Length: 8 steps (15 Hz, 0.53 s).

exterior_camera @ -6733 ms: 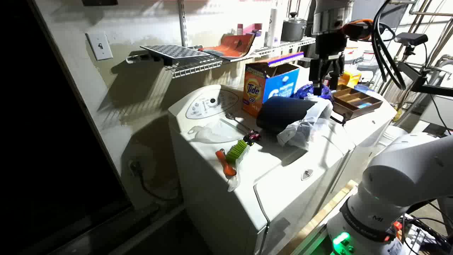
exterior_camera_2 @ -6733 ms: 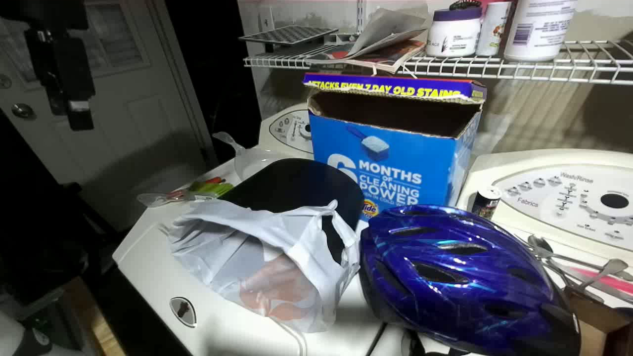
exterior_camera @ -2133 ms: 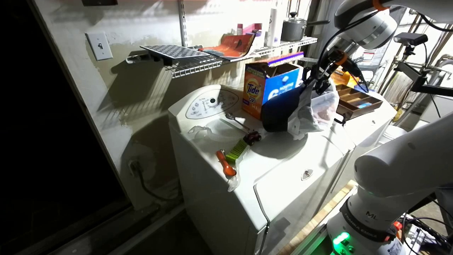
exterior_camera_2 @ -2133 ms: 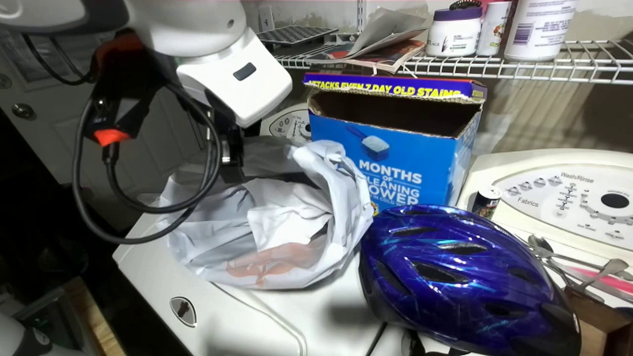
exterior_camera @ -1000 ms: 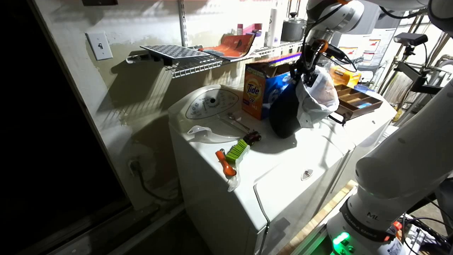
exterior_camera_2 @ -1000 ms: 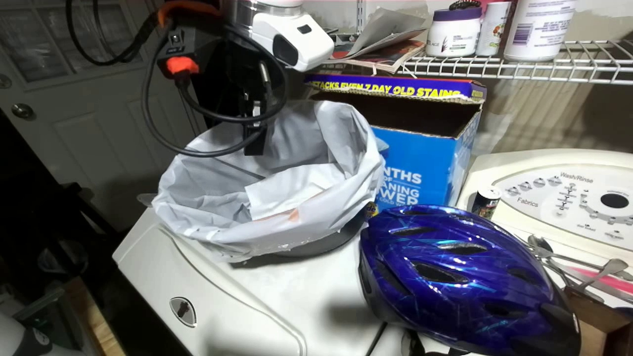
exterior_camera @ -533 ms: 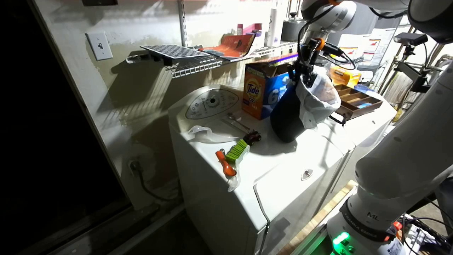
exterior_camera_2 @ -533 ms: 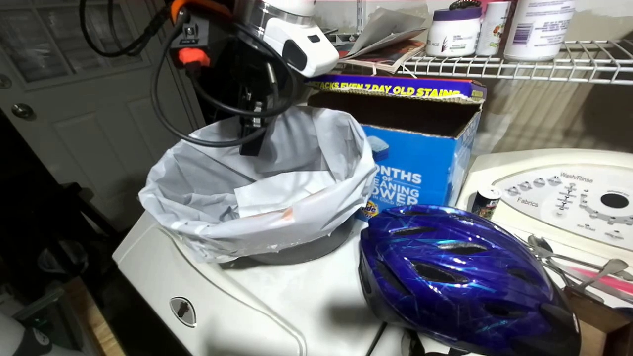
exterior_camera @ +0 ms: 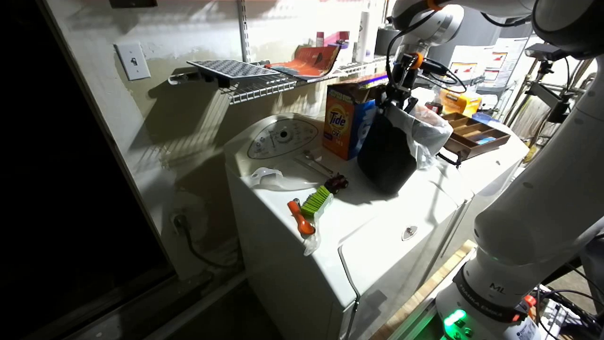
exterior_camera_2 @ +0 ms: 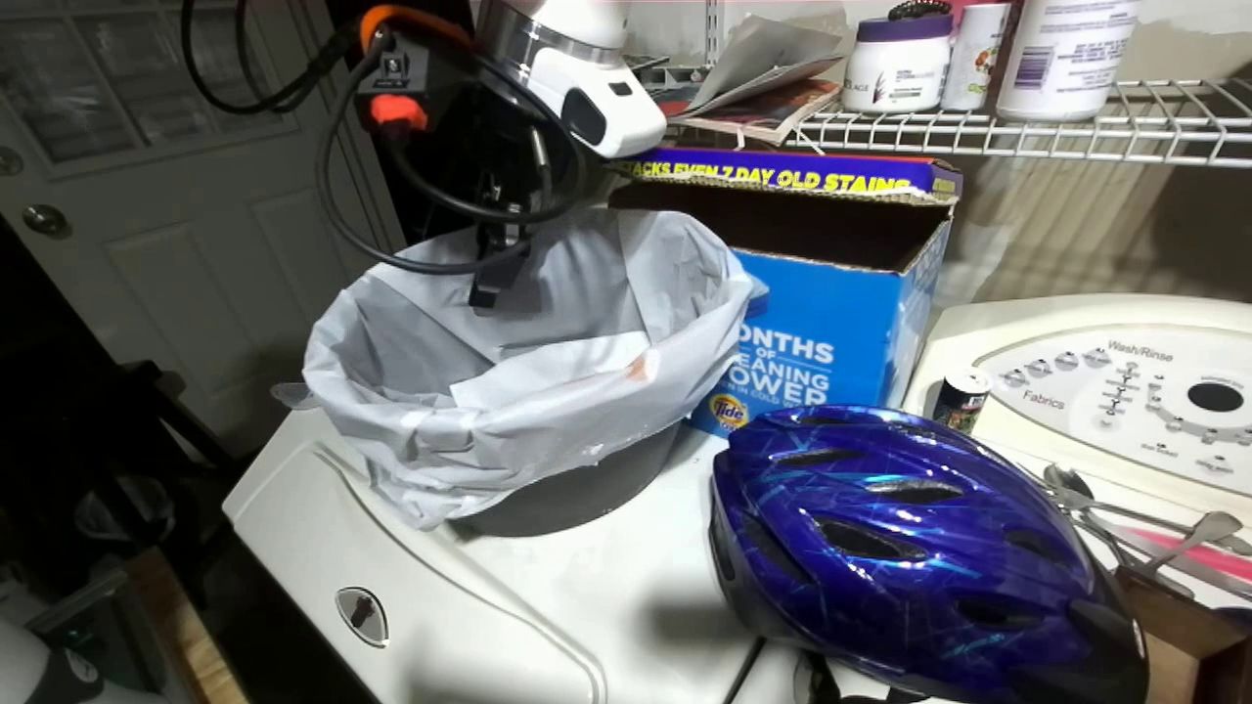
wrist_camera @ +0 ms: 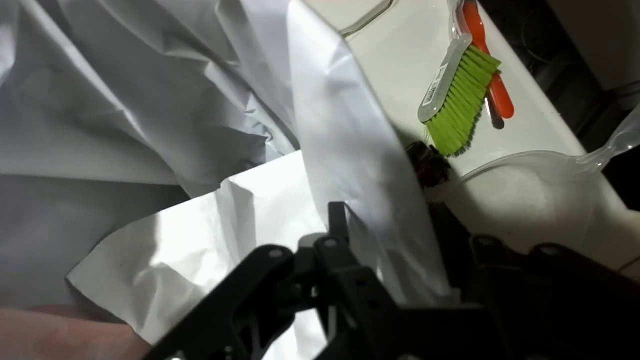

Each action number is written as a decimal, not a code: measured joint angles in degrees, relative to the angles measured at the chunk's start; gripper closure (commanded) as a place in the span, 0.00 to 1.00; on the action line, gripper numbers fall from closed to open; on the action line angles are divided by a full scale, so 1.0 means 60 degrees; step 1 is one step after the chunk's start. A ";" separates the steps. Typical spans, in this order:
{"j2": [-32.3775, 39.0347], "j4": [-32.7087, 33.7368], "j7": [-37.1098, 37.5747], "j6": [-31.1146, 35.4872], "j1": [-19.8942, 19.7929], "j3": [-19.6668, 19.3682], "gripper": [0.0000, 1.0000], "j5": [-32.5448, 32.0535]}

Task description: Put the bin upright

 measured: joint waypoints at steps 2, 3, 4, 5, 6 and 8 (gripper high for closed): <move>-0.0035 0.0000 0.0053 0.0139 0.0026 0.0044 0.09 -0.0055; -0.0088 0.0000 0.0091 0.0221 0.0043 0.0060 0.02 -0.0120; -0.0164 -0.0004 0.0139 0.0311 0.0060 0.0078 0.00 -0.0217; -0.0262 -0.0009 0.0193 0.0384 0.0075 0.0092 0.00 -0.0338; -0.0375 -0.0020 0.0250 0.0443 0.0083 0.0110 0.00 -0.0453; -0.0648 -0.0053 0.0379 0.0570 0.0086 0.0159 0.00 -0.0714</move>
